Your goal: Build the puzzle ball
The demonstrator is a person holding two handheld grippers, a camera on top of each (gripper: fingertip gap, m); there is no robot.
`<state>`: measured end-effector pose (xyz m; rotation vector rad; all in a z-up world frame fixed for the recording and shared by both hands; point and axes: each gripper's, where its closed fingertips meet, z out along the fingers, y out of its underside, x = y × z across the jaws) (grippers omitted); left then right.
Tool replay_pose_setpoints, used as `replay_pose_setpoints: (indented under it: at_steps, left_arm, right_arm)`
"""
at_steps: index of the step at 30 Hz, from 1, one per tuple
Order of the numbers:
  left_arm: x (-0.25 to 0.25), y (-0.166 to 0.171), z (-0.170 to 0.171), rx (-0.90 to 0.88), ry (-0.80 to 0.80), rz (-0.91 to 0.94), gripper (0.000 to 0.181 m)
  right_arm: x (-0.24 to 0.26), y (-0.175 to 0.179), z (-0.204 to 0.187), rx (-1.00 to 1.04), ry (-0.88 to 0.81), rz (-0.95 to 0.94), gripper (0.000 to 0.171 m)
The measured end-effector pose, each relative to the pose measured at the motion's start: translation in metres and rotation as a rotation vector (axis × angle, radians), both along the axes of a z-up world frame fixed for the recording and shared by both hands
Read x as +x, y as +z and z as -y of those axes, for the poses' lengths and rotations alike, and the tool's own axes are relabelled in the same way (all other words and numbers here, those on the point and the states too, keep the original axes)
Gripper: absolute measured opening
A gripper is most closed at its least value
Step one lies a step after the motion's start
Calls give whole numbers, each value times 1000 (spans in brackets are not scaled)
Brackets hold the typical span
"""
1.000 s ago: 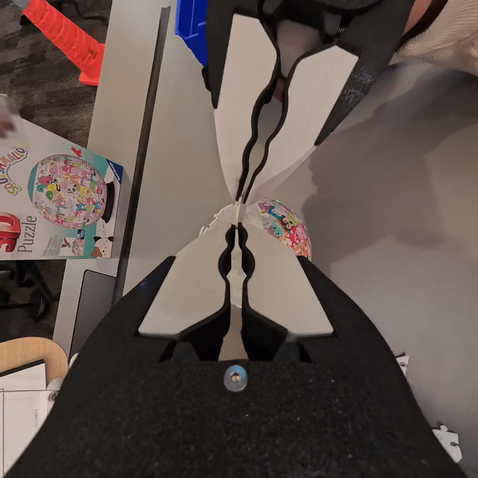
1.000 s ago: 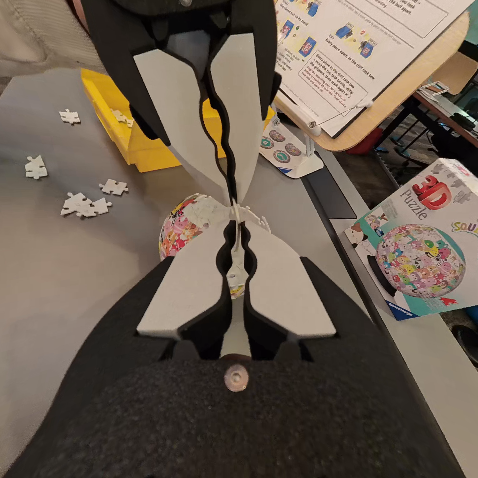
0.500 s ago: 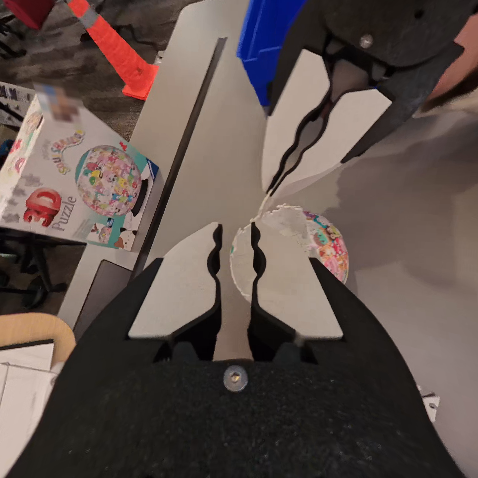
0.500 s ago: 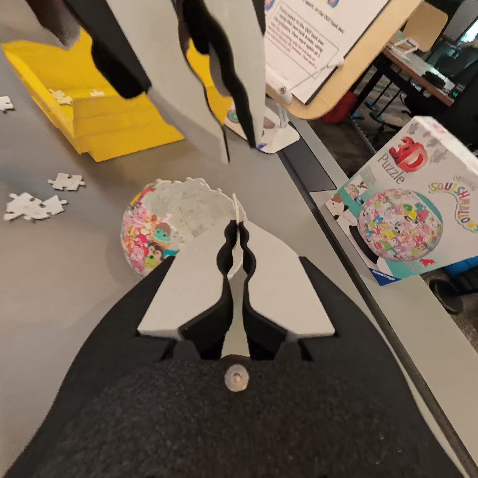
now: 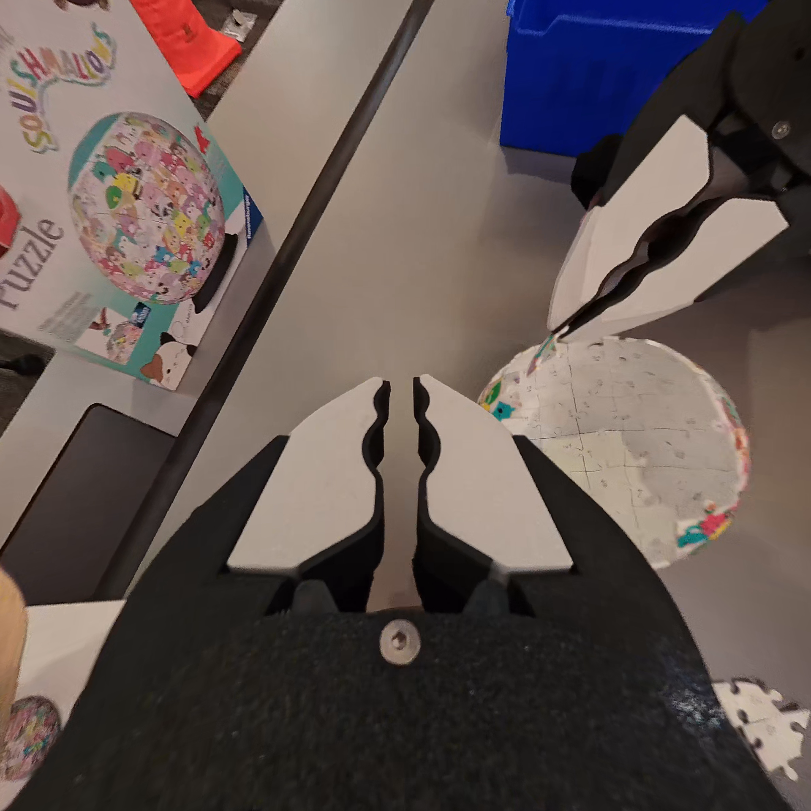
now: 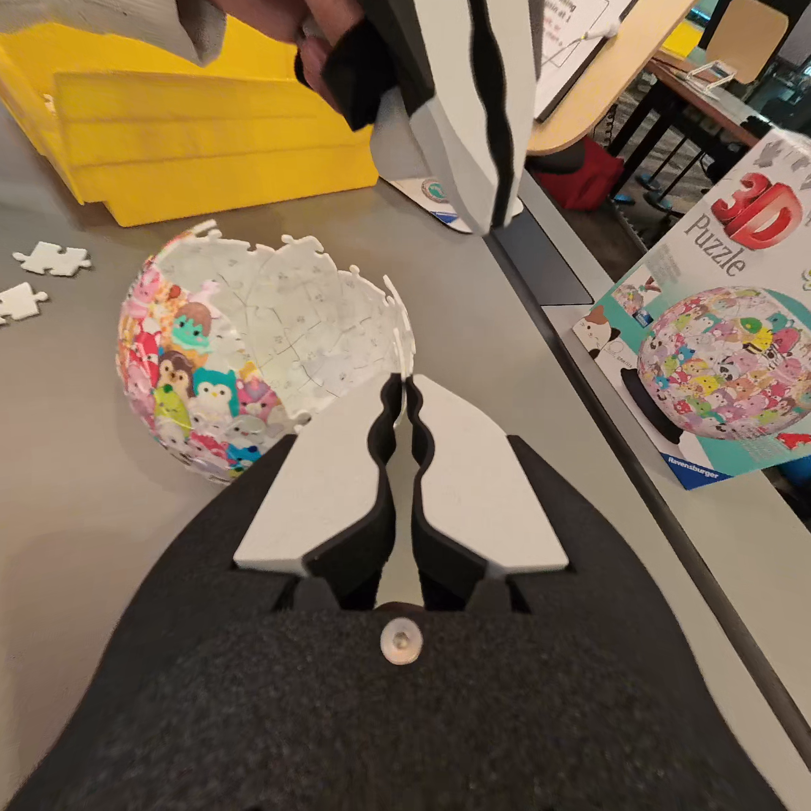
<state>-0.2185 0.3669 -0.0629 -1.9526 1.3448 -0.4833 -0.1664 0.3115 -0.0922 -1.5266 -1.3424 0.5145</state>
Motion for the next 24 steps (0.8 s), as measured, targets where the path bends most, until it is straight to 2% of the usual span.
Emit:
replay_pose_setpoints:
  at_steps: [6,10,20,24]
  left_arm:
    - [10,-20,-13,-59,-28,-18,10]
    - [15,-15,-11,-47,-52,26,10]
    - [22,-45,-12,-158,-95,36,10]
    - [22,-54,-14,-137,-114,-41,9]
  right_arm:
    - [-5,-7,-6,32,-16,16,2]
    - [-7,-9,-8,33,-15,16,2]
    - [-6,-12,-13,16,-42,13,2]
    - [-4,-11,-15,29,-61,23,2]
